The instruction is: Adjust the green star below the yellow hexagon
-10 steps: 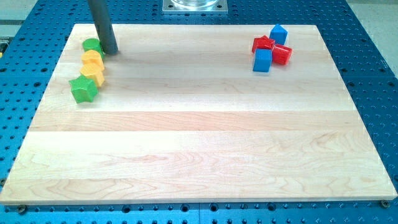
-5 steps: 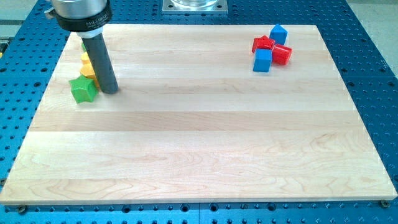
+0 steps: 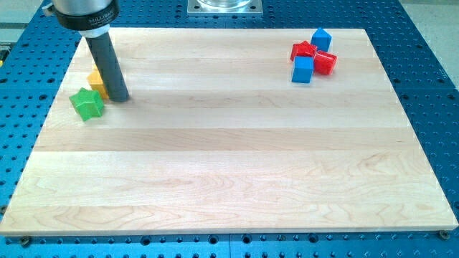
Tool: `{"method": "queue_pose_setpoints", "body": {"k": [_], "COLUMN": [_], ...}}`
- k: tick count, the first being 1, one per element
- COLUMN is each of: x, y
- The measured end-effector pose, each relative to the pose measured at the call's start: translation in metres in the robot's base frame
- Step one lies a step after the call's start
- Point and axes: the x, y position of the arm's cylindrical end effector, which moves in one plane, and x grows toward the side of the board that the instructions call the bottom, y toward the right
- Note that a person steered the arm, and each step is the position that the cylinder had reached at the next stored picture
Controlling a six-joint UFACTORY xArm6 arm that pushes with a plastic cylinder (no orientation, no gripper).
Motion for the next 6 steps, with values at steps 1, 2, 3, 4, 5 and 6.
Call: {"method": "queue_pose_setpoints", "body": {"k": [1, 2, 3, 4, 5, 6], "x": [0.061, 0.078, 0.071, 0.042, 0.034, 0.055], "y": [0.028, -0.050, -0.124, -0.079, -0.051, -0.046]}}
